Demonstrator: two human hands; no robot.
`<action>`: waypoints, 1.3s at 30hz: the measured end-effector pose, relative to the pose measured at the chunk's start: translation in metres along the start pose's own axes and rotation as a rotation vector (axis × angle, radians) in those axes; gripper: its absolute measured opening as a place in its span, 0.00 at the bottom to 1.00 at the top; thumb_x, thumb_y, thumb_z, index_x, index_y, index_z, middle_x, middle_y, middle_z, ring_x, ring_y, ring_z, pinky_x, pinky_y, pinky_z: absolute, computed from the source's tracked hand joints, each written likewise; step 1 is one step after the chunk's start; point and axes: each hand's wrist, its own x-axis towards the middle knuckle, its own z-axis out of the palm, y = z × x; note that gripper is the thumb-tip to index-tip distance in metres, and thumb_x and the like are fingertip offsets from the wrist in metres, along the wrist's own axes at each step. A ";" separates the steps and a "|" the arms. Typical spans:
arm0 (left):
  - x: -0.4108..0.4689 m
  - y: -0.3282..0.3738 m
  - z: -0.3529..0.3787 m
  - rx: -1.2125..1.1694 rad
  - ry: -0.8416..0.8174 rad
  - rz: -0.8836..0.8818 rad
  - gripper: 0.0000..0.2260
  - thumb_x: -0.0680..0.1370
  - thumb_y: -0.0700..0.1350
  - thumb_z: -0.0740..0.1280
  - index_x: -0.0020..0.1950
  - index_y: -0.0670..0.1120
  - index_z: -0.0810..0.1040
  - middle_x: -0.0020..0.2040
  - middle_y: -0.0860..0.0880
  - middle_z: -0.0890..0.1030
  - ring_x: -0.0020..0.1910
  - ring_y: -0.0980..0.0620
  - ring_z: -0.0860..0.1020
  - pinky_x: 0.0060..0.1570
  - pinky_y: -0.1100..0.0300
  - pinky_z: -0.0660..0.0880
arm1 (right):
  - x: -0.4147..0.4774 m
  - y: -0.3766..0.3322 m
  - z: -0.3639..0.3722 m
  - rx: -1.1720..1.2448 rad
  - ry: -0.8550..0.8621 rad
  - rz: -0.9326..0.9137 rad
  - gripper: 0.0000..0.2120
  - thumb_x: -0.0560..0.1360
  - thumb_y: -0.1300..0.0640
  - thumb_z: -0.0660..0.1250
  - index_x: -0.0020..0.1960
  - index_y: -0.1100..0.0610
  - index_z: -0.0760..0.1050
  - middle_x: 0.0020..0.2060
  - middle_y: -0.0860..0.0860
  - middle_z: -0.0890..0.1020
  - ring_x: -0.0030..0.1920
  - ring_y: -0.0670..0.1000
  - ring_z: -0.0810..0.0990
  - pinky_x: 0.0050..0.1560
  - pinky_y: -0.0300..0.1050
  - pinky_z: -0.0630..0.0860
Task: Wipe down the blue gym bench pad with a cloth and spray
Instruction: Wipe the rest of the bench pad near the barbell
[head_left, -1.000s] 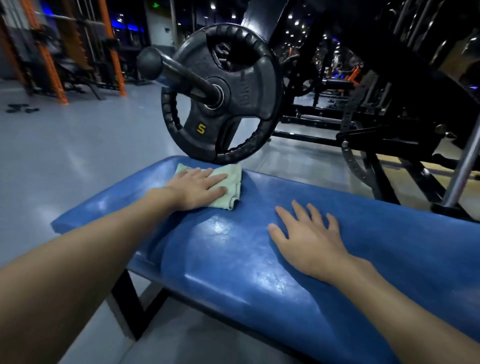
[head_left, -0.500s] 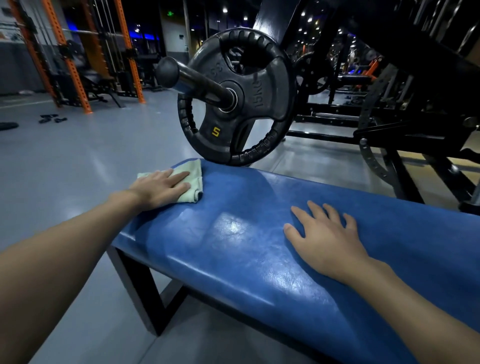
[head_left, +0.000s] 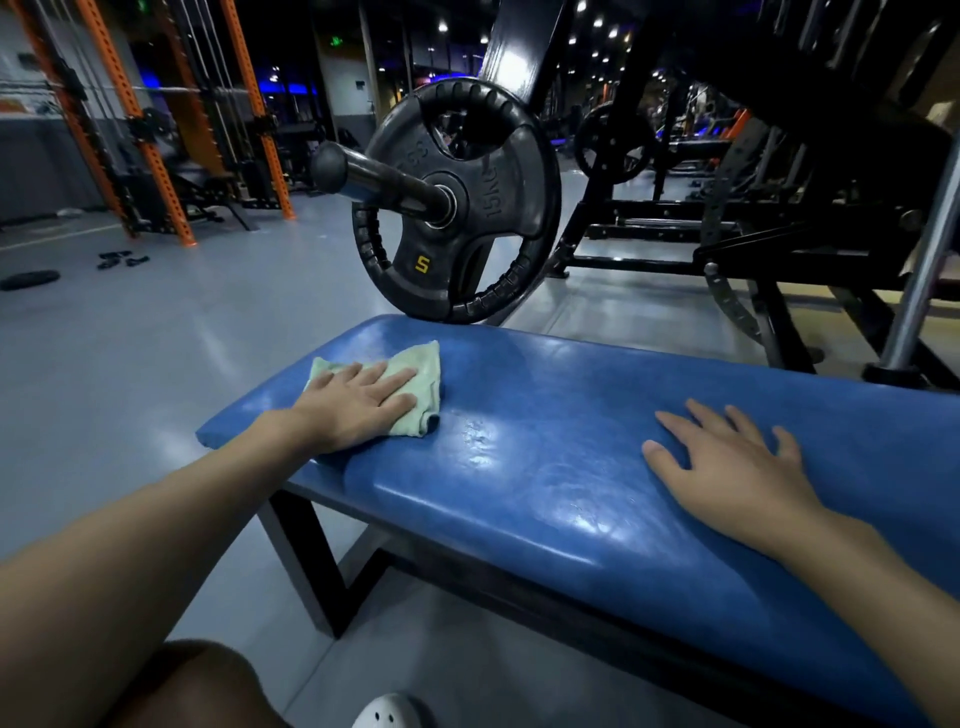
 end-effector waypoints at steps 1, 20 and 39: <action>-0.002 0.010 0.001 0.000 0.002 0.017 0.37 0.71 0.72 0.37 0.79 0.65 0.48 0.82 0.50 0.52 0.80 0.46 0.50 0.76 0.44 0.45 | 0.001 0.000 0.000 0.017 0.013 -0.008 0.29 0.79 0.33 0.45 0.78 0.40 0.56 0.80 0.45 0.52 0.80 0.53 0.46 0.76 0.63 0.44; -0.043 0.183 0.000 0.012 -0.019 0.292 0.26 0.81 0.65 0.44 0.79 0.66 0.46 0.82 0.52 0.47 0.80 0.47 0.45 0.76 0.46 0.42 | -0.051 0.068 -0.015 -0.020 -0.027 0.120 0.30 0.79 0.32 0.44 0.79 0.39 0.51 0.81 0.49 0.48 0.80 0.57 0.43 0.75 0.66 0.43; -0.066 0.191 -0.008 -0.285 0.174 0.347 0.20 0.83 0.55 0.49 0.72 0.56 0.70 0.74 0.55 0.69 0.75 0.54 0.62 0.72 0.41 0.56 | -0.040 -0.013 -0.033 0.333 0.122 -0.111 0.23 0.82 0.53 0.54 0.76 0.57 0.63 0.76 0.53 0.65 0.75 0.55 0.64 0.73 0.51 0.62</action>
